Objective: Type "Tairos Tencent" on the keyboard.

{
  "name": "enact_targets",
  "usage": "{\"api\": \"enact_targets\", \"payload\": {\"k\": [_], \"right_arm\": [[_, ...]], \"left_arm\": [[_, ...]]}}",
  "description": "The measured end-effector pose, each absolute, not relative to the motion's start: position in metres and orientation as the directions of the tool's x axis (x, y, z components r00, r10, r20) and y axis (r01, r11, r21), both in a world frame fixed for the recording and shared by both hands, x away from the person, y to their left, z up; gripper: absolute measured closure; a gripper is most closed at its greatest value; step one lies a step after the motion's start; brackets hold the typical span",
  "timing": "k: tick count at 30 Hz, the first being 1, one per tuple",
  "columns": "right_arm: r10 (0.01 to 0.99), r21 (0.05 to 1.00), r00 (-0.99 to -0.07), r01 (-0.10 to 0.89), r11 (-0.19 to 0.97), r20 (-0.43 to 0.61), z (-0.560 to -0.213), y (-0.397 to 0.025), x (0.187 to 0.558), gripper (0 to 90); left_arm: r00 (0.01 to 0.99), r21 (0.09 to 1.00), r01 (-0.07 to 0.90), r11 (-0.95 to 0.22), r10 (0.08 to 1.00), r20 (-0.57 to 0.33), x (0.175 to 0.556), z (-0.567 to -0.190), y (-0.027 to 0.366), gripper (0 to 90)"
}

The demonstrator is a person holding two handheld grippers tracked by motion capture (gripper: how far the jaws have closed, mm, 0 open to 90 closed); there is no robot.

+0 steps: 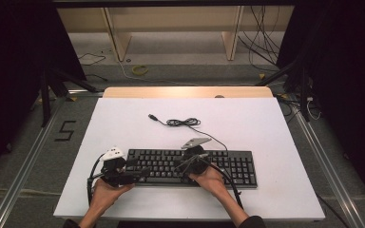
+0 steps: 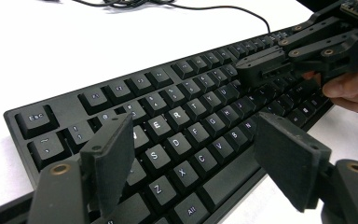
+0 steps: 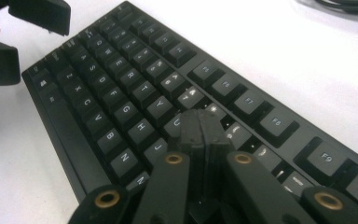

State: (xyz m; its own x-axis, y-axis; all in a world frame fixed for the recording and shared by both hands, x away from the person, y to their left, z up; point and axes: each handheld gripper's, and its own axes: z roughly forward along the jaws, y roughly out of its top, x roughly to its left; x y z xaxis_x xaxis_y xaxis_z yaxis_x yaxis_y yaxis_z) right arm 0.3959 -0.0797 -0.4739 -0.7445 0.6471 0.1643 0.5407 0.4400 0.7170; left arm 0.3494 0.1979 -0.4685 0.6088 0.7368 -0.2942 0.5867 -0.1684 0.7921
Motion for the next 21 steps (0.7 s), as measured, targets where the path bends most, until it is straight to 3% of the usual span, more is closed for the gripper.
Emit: {"api": "enact_targets", "payload": {"k": [13,21], "right_arm": [[0.662,0.705,-0.733,0.552,0.446,0.155,-0.479,-0.077,0.395,90.0],[0.663,0.743,-0.723,0.551,0.381,0.196,-0.467,-0.087,0.395,89.0]], "left_arm": [[0.609,0.791,0.587,-0.173,0.737,-0.292,0.350,-0.469,0.197,28.7],[0.608,0.790,0.588,-0.173,0.738,-0.291,0.350,-0.469,0.197,29.1]]}}
